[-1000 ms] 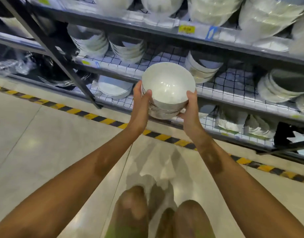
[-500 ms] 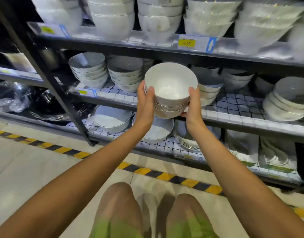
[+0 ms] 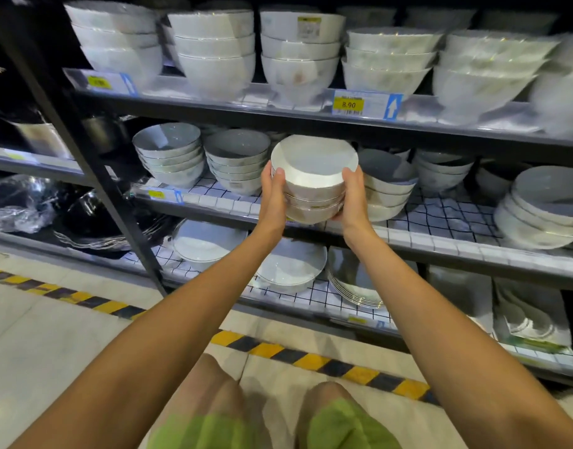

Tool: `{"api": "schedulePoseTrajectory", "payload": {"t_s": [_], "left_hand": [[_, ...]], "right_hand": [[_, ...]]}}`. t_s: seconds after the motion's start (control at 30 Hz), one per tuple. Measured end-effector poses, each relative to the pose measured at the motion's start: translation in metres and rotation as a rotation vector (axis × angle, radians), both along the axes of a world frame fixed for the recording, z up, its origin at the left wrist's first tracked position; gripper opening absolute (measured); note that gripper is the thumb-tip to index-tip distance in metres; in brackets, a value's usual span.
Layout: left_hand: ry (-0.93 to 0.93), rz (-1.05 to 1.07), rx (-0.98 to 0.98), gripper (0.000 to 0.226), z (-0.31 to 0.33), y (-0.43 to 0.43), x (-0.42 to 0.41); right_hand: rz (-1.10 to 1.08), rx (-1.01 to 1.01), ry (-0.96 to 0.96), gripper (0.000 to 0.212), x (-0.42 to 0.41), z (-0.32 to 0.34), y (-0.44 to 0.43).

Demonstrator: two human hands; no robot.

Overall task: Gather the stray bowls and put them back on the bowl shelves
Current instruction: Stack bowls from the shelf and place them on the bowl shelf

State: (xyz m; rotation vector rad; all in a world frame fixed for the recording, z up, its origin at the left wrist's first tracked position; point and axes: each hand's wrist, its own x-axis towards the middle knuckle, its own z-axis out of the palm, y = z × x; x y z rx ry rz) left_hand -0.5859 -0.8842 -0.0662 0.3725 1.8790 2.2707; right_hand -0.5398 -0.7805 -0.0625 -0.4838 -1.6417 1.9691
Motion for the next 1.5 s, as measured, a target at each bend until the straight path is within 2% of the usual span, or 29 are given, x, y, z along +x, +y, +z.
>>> {"api": "schedulePoseTrajectory", "payload": {"t_s": [0.13,0.23,0.37,0.43,0.53,0.67,0.83,0.9,1.0,1.13,1.17,1.27,1.5], "left_hand": [[0.009,0.038,0.026,0.044,-0.009,0.010,-0.015],[0.015,0.022,0.025,0.046,-0.015,0.016,-0.027],[0.007,0.016,0.004,0.045,-0.018,0.022,-0.041],[0.005,0.021,-0.032,0.044,-0.019,0.025,-0.047],[-0.034,0.013,-0.073,0.048,-0.020,0.030,-0.055],[-0.085,0.019,-0.110,0.052,-0.020,0.034,-0.059],[-0.122,0.037,-0.089,0.049,-0.024,0.036,-0.063],[-0.148,0.039,-0.095,0.051,-0.025,0.038,-0.067],[-0.197,0.039,-0.122,0.054,-0.027,0.041,-0.073],[-0.261,0.024,-0.163,0.054,-0.031,0.043,-0.078],[-0.275,0.024,-0.161,0.053,-0.032,0.043,-0.079],[-0.300,0.022,-0.142,0.051,-0.033,0.043,-0.084],[-0.325,0.003,-0.149,0.054,-0.033,0.044,-0.093]], "right_hand": [[0.005,-0.032,-0.020,0.029,-0.018,-0.010,0.010],[-0.015,-0.078,-0.052,0.030,-0.032,-0.016,0.018],[-0.050,-0.077,-0.078,0.012,-0.045,-0.023,0.022],[-0.067,-0.075,-0.089,0.020,-0.048,-0.024,0.021],[-0.082,-0.079,-0.109,0.044,-0.053,-0.024,0.021],[-0.093,-0.082,-0.131,0.042,-0.058,-0.029,0.024],[-0.093,-0.082,-0.175,0.052,-0.063,-0.033,0.026],[-0.099,-0.099,-0.188,0.045,-0.066,-0.035,0.026],[-0.127,-0.116,-0.191,0.020,-0.071,-0.039,0.031],[-0.167,-0.166,-0.210,0.015,-0.079,-0.045,0.036],[-0.163,-0.175,-0.213,0.016,-0.081,-0.047,0.037],[-0.135,-0.203,-0.239,0.039,-0.087,-0.053,0.036],[-0.175,-0.298,-0.244,0.062,-0.099,-0.060,0.038]]}}
